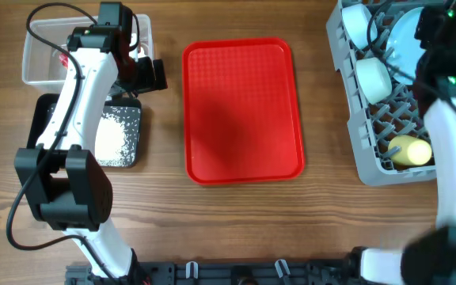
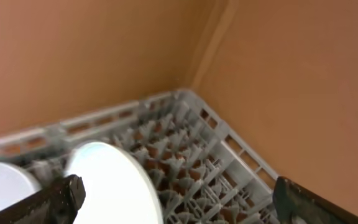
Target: Sort waste into correct bins and load items into the dishwasher rack
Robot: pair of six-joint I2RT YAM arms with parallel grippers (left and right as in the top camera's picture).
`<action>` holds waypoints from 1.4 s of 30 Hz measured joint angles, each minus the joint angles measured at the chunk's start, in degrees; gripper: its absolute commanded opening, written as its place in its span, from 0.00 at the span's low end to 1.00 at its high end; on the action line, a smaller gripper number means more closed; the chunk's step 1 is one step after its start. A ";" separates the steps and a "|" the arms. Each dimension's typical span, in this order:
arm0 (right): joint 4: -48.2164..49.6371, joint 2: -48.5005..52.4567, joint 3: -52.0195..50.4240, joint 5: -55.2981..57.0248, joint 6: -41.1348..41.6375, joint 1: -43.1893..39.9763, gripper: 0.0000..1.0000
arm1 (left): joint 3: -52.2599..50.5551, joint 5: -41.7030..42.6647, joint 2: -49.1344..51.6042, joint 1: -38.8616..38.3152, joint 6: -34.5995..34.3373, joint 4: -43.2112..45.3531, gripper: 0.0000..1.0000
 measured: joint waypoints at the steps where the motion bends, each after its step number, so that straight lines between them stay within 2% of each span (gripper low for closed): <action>1: -2.84 -4.52 0.00 -0.35 0.85 1.40 1.00 | 0.00 0.02 0.00 0.00 0.00 -0.04 1.00; 5: -10.19 -16.90 0.22 -2.97 2.60 4.39 1.00 | -0.02 0.02 0.00 0.00 0.02 0.02 1.00; 8: -15.02 -21.11 0.26 -8.00 3.08 4.96 1.00 | -0.02 0.02 0.00 0.00 0.00 0.00 1.00; 23: -23.17 -15.63 -0.02 -12.81 3.30 5.01 1.00 | -0.02 0.00 0.00 0.00 0.00 -0.02 1.00; 26: -25.68 -17.77 -1.42 -12.98 3.30 5.07 1.00 | -0.02 0.00 0.00 0.00 0.00 0.00 1.00; 28: -26.80 -23.15 -3.54 -12.98 3.30 5.95 1.00 | -0.04 0.00 0.00 0.00 0.00 -0.04 1.00; 35: -26.69 -46.80 -14.75 -13.20 3.32 13.90 1.00 | -0.09 0.00 0.00 0.00 0.00 0.00 1.00; 39: -17.31 -56.85 -21.94 -14.78 4.50 14.01 1.00 | -0.09 0.00 0.00 0.00 0.00 0.00 1.00; 42: -3.32 -59.98 -28.35 -19.58 7.80 14.01 1.00 | -0.09 0.00 0.00 0.00 0.00 -0.04 1.00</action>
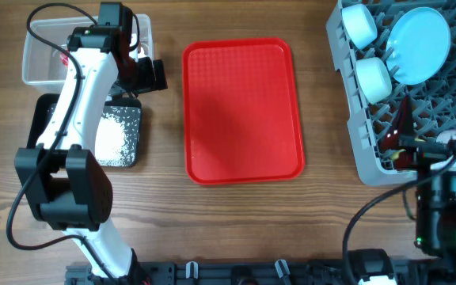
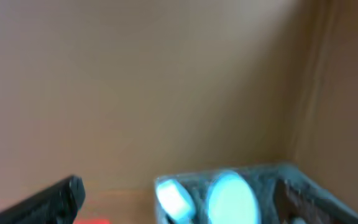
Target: Sort waste into correct bins and load items into the dishwasher rack
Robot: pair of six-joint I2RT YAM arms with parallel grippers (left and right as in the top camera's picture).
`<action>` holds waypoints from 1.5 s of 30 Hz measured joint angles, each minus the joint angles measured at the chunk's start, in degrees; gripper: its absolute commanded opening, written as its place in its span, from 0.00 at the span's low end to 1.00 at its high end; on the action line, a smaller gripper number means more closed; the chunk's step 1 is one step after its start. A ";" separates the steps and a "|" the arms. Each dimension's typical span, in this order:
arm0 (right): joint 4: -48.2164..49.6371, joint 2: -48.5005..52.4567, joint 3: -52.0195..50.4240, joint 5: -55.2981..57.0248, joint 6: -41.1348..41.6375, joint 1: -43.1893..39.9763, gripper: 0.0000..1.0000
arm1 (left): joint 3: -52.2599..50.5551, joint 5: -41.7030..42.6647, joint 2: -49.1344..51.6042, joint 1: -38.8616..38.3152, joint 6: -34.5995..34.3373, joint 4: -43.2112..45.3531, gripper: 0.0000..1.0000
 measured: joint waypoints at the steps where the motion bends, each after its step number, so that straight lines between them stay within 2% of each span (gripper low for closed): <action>1: 7.21 -0.57 -3.56 -2.84 0.90 0.00 1.00 | 0.00 0.02 0.00 0.00 0.00 0.02 1.00; 4: 23.87 -2.29 -15.21 -9.68 1.84 0.00 1.00 | 0.00 0.02 0.00 0.00 0.00 0.04 1.00; 6: 29.73 -4.68 -23.30 -13.42 2.05 0.00 1.00 | 0.00 0.00 0.00 0.00 0.00 0.02 1.00; 11: 31.17 -16.22 -39.54 -18.53 2.19 0.07 1.00 | -0.02 0.02 0.00 0.00 0.00 0.00 1.00; 15: 29.73 -24.90 -47.50 -19.76 2.19 0.04 1.00 | -0.02 0.00 0.02 0.00 0.00 0.00 1.00; 19: 24.22 -26.60 -48.26 -19.78 2.14 0.04 1.00 | -0.02 0.02 0.02 0.00 0.00 0.02 1.00; 24: 11.89 -26.82 -48.26 -19.76 1.92 0.04 1.00 | -0.02 0.02 0.02 0.00 0.00 0.02 1.00; 45: 11.41 -26.84 -48.26 -19.76 1.92 0.04 1.00 | -0.02 0.00 0.02 0.00 0.00 0.02 1.00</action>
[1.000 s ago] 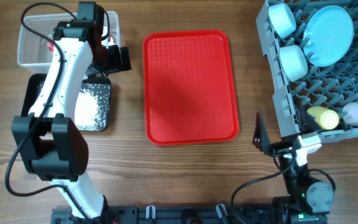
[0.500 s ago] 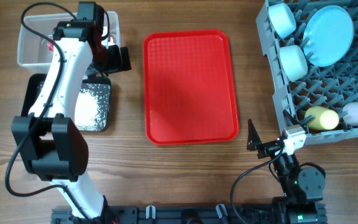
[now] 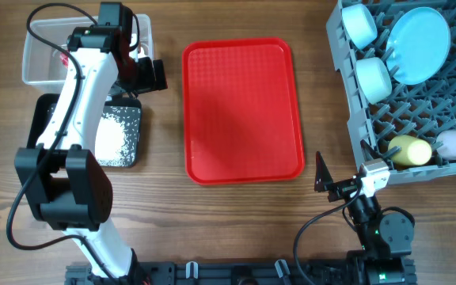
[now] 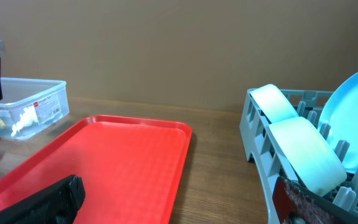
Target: Sort waste into correct bins and load items into the dishwasher rack
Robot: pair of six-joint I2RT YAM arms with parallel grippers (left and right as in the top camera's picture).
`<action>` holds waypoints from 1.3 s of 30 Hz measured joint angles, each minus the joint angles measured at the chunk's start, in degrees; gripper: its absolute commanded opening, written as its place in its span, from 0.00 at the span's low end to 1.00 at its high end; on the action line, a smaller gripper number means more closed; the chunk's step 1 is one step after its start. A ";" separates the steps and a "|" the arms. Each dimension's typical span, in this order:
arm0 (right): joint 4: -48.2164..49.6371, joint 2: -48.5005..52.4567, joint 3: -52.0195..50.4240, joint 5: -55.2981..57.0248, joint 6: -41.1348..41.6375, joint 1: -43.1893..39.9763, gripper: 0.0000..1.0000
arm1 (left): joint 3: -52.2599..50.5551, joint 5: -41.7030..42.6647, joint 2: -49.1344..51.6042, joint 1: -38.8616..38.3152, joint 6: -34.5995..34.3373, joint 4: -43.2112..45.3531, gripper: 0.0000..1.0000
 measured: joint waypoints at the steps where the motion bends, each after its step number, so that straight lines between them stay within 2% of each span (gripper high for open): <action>1: 0.00 0.00 0.00 0.00 0.00 0.02 1.00 | 0.00 0.00 0.00 0.00 0.00 0.00 1.00; 9: 0.02 0.00 0.00 0.00 -0.02 0.02 1.00 | 0.00 0.09 0.00 0.00 0.00 0.04 1.00; 11: 0.00 0.00 0.00 0.00 0.00 0.00 1.00 | -0.11 0.20 -0.02 -0.42 0.00 3.13 1.00; 13: -0.04 -0.02 0.00 0.00 0.00 0.02 1.00 | -1.99 0.20 -0.76 -1.38 -0.17 11.41 1.00; 16: 0.02 -0.02 0.00 0.02 0.00 0.00 1.00 | -11.45 0.37 -6.14 -5.38 -0.33 33.03 1.00; 17: -0.07 -0.04 0.00 0.02 0.00 0.00 1.00 | -14.21 0.44 -8.04 -6.25 -0.42 37.46 1.00; 21: -0.09 -0.04 0.00 0.00 -0.02 0.00 0.99 | -34.58 1.29 -22.03 -8.61 -0.87 59.23 1.00; 24: -0.09 -0.04 0.00 0.02 0.00 0.00 1.00 | -51.04 1.46 -32.30 -6.62 -1.81 67.95 1.00; 27: -0.15 -0.04 0.00 0.00 0.00 0.00 1.00 | -65.70 1.49 -42.71 -3.13 -3.37 70.62 1.00; 31: -0.13 -0.04 0.00 0.02 -0.02 0.00 1.00 | -78.66 1.49 -59.74 1.49 -4.31 71.10 1.00; 39: -0.11 -0.04 0.00 0.02 -0.02 0.00 1.00 | -91.52 1.46 -87.23 3.63 -4.52 68.65 1.00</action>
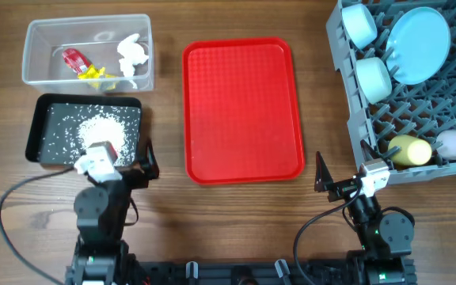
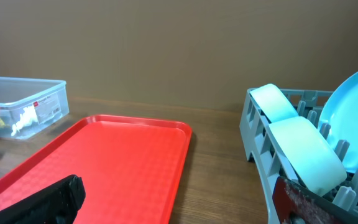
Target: Sort waste into correct bins and load items into the dishwasher rack
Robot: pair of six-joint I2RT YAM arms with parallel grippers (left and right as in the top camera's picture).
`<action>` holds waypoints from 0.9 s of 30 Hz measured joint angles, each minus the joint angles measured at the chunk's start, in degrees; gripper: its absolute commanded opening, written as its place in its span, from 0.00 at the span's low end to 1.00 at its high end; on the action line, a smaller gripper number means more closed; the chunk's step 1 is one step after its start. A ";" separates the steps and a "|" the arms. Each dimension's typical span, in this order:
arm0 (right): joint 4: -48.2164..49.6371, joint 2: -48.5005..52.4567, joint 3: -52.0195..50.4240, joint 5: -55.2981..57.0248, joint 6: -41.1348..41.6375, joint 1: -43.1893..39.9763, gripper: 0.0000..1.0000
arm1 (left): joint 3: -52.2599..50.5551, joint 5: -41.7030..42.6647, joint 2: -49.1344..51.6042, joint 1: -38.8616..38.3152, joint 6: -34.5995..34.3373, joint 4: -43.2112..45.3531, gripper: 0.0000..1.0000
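The red tray [image 1: 244,111] lies bare at the table's middle. At the right, a grey dishwasher rack [image 1: 347,103] holds a blue plate [image 1: 419,33], two white cups [image 1: 373,77], a yellow item [image 1: 410,150] and a white bottle. A clear bin [image 1: 27,55] at the far left contains red, yellow and white scraps. Below it, a black tray [image 1: 46,131] carries white crumbs. My right gripper [image 2: 176,205] is open and empty, low at the front edge between tray and rack. My left gripper [image 1: 121,156] sits folded at the front of the black tray, one finger [image 1: 147,162] spread wide.
Both arms are folded at the table's near edge. Bare wood lies between the red tray and the rack wall [image 2: 250,124], and between the red tray and the clear bin [image 2: 17,102]. A brown wall stands behind the table.
My left arm was stretched over the clear bin; now it is folded at the near edge by the black tray, and the bin's scraps show. The right arm has not moved.
My right gripper was open over the rack beside the blue plate. Then it was near the rack's front corner, the plate standing in the rack. Later it rested low at the near edge. My left arm stayed at the clear bin, and is now folded back too.
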 measured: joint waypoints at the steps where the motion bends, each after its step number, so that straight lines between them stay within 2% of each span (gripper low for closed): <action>1: -0.07 0.00 0.00 0.00 0.02 0.00 1.00 | -0.96 0.02 -2.62 0.37 -0.02 -0.68 1.00; 8: -0.02 0.00 0.00 0.00 0.02 0.00 1.00 | -5.05 0.02 -14.80 0.90 -0.04 -4.00 1.00; 12: -0.02 0.00 0.00 0.00 0.00 0.00 1.00 | -6.38 0.00 -18.91 1.33 -0.20 -7.85 1.00; 16: -0.02 0.00 0.00 -0.02 0.00 0.00 1.00 | -6.36 0.00 -22.80 1.73 -0.22 -7.82 1.00; 27: -0.02 0.00 0.00 -0.02 0.00 0.00 1.00 | -6.38 0.02 -23.06 1.73 -0.22 -7.82 1.00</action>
